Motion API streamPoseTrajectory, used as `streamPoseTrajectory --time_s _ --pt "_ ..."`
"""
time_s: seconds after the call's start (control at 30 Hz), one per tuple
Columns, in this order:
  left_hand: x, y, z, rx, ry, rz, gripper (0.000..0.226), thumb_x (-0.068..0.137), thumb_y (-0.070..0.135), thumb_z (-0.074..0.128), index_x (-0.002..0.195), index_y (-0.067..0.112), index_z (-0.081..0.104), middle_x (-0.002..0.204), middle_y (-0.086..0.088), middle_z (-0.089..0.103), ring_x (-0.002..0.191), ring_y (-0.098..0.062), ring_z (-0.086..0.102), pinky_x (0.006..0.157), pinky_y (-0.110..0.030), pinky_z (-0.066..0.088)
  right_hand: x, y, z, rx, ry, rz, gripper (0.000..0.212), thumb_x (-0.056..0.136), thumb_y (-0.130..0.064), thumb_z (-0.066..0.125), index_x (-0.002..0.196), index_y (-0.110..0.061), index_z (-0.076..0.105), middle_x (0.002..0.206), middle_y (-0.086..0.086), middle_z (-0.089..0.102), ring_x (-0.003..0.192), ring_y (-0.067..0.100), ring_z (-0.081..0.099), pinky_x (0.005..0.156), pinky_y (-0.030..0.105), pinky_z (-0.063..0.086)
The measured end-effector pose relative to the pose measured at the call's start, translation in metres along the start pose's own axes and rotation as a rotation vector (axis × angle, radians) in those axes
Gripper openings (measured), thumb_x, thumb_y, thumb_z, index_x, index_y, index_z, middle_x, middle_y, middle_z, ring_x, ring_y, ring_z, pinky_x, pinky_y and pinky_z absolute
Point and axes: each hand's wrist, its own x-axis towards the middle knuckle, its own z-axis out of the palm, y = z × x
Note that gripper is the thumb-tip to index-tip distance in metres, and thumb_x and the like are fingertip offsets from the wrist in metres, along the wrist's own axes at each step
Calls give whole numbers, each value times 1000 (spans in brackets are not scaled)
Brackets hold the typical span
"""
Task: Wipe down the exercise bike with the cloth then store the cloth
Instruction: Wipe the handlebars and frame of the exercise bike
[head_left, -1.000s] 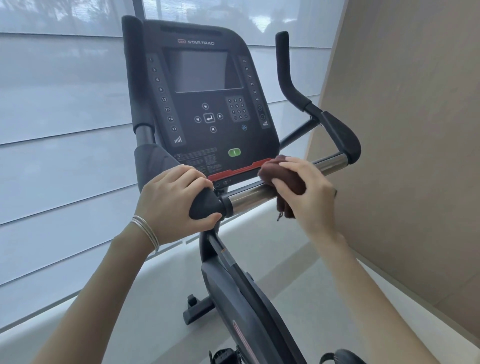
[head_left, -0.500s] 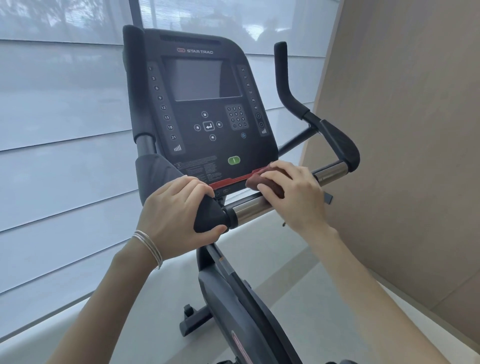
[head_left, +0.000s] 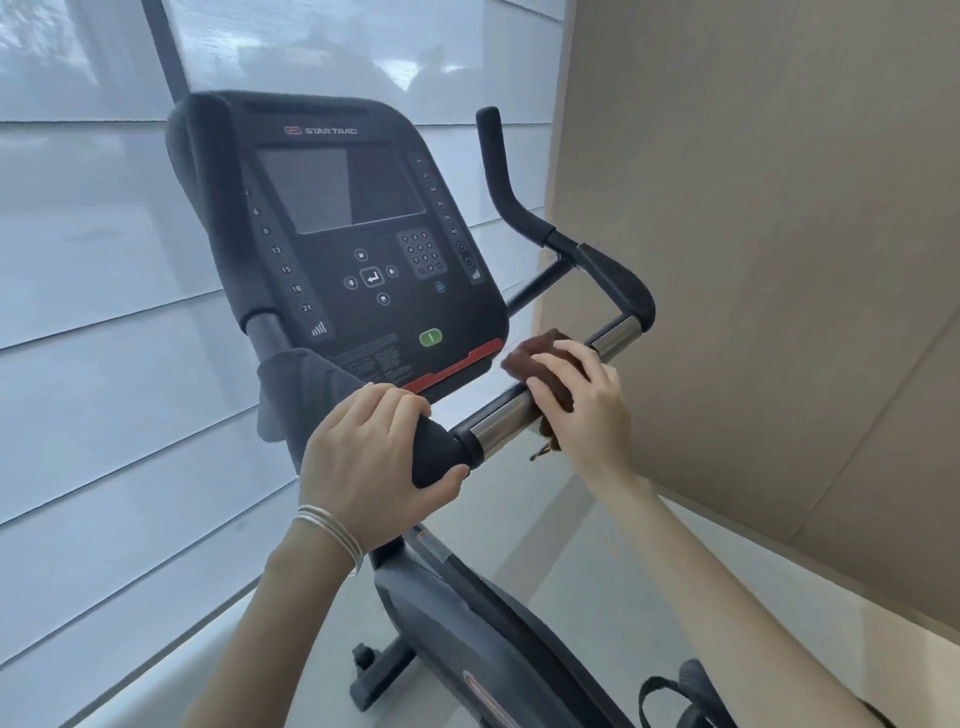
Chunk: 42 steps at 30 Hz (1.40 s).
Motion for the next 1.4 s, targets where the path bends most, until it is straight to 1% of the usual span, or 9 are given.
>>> streamPoseTrajectory --time_s 0.23,0.4,0.57,0.67,0.83,0.9,1.03,1.13,1.4 --pt "0 -2 4 -25 25 34 47 69 60 50 81 15 58 79 2 64 80 -21 59 72 -30 50 -45 -26 1 -12 8 -197 28 86 -26 61 112 -16 66 123 7 61 107 29 53 89 32 45" --pt "0 -3 5 -69 9 38 46 71 57 47 78 12 56 75 -1 62 77 -24 57 73 -34 48 -14 -28 -4 -68 2 119 27 92 -30 55 115 -19 64 132 1 53 108 28 49 90 38 49" --pt "1 -4 8 -83 14 33 45 72 57 48 74 13 54 71 -2 61 71 -23 55 69 -33 48 -51 -49 2 -29 27 -45 28 89 -31 57 113 -19 65 126 1 58 107 25 51 87 28 44" --pt "1 -4 8 -89 12 33 45 73 57 50 74 13 55 70 -2 61 70 -23 55 68 -33 49 -50 -46 -3 -57 -35 -124 27 87 -26 62 112 -16 67 125 4 60 106 27 53 88 31 45" --pt "1 -3 7 -110 -5 17 43 70 56 53 76 13 55 72 -2 62 71 -23 55 68 -32 49 -16 -37 -8 -93 -26 109 27 91 -28 58 114 -16 65 129 2 57 107 28 50 86 26 39" --pt "1 -3 7 -109 -11 20 43 70 56 54 75 13 55 71 -1 61 71 -22 55 68 -32 48 -19 -42 -7 -100 -18 101 26 91 -26 59 114 -15 65 127 2 58 107 28 50 87 26 38" --pt "2 -3 5 -69 -24 49 44 71 56 53 75 12 55 73 -3 62 73 -24 56 71 -34 50 -23 -50 -22 -51 -221 -135 26 87 -21 63 112 -14 66 121 4 63 109 26 54 95 34 41" --pt "2 -4 4 -49 -59 58 45 72 57 51 76 13 56 75 -2 63 75 -24 56 71 -33 50 1 -44 -37 -50 -392 -158 23 88 -19 62 111 -16 66 121 0 63 109 20 55 95 30 40" --pt "4 -4 0 -34 -107 60 49 74 61 44 80 15 60 80 0 65 79 -24 58 74 -34 50 13 -29 -37 -47 -377 -184 25 87 -19 64 111 -13 67 120 2 64 111 22 54 101 41 44"
